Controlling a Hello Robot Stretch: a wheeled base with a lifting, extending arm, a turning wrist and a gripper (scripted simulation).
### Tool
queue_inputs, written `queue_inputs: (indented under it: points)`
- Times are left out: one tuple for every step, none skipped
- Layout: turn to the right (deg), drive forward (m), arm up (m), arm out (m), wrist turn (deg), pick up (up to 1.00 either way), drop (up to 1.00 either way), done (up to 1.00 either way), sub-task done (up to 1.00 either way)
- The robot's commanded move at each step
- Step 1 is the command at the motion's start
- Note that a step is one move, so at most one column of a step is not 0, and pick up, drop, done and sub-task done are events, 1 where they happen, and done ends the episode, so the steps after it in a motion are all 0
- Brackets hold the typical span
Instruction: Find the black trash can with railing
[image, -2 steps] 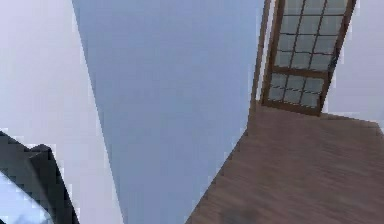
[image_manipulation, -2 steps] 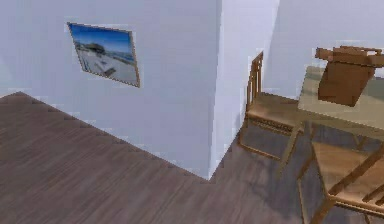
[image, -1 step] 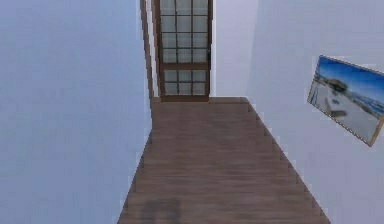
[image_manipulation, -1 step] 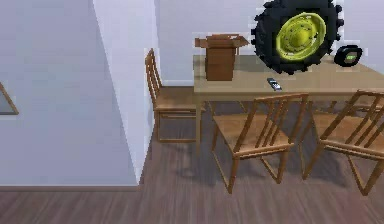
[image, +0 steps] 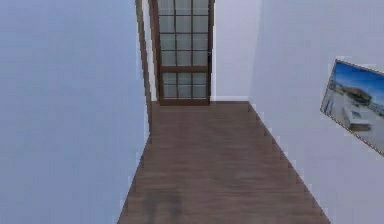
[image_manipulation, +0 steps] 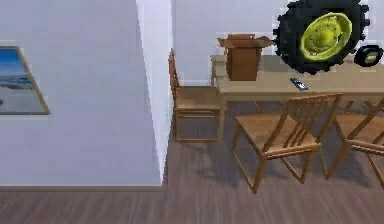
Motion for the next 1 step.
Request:
queue_inputs:
  points:
    - [-3.0, 0.00, 0.00, 0.00, 0.0, 0.00, 0.00, 0.00, 0.00]
